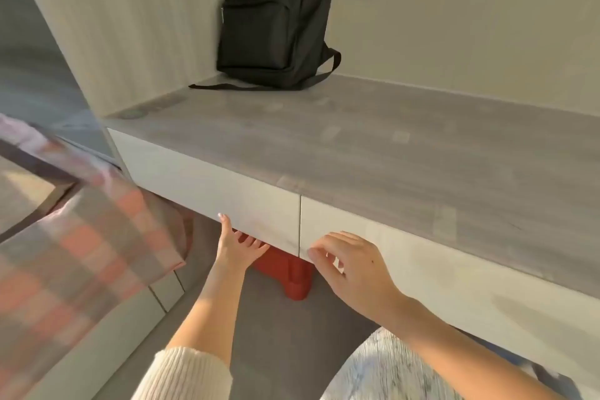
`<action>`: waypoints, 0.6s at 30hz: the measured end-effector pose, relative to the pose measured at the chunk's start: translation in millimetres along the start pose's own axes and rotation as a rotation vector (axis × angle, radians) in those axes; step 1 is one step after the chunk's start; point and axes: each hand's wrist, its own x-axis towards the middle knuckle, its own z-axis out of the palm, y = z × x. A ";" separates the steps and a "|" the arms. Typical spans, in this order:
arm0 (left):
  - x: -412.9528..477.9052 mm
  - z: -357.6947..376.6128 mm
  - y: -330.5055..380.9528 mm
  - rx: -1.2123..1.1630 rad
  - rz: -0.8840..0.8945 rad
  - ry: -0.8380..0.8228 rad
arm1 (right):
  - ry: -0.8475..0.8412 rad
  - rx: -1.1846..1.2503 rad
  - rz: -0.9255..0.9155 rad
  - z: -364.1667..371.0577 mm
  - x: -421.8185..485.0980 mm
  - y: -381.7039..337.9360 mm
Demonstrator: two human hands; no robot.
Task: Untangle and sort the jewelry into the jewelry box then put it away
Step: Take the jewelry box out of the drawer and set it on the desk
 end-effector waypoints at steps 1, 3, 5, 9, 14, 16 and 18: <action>1.4 0.0 1.5 0.002 -0.013 -0.010 | 0.000 0.000 0.005 4.2 1.8 -0.7; 5.3 0.5 5.7 -0.002 -0.021 -0.052 | -0.028 -0.016 0.022 7.2 5.2 -4.5; 6.6 5.1 6.8 -0.022 -0.004 -0.053 | -0.061 -0.017 0.000 9.2 8.0 -6.8; 11.9 4.9 8.3 -0.024 -0.009 0.004 | -0.052 -0.047 -0.012 9.8 20.6 -7.0; 13.3 2.4 7.6 0.040 -0.013 0.006 | -0.050 -0.060 -0.002 14.3 31.5 -14.5; 13.3 -0.3 7.1 0.043 -0.023 0.006 | -0.048 -0.043 -0.005 14.9 33.1 -17.9; 15.4 -4.9 7.8 0.037 -0.035 -0.003 | -0.041 -0.029 0.001 14.9 34.7 -20.0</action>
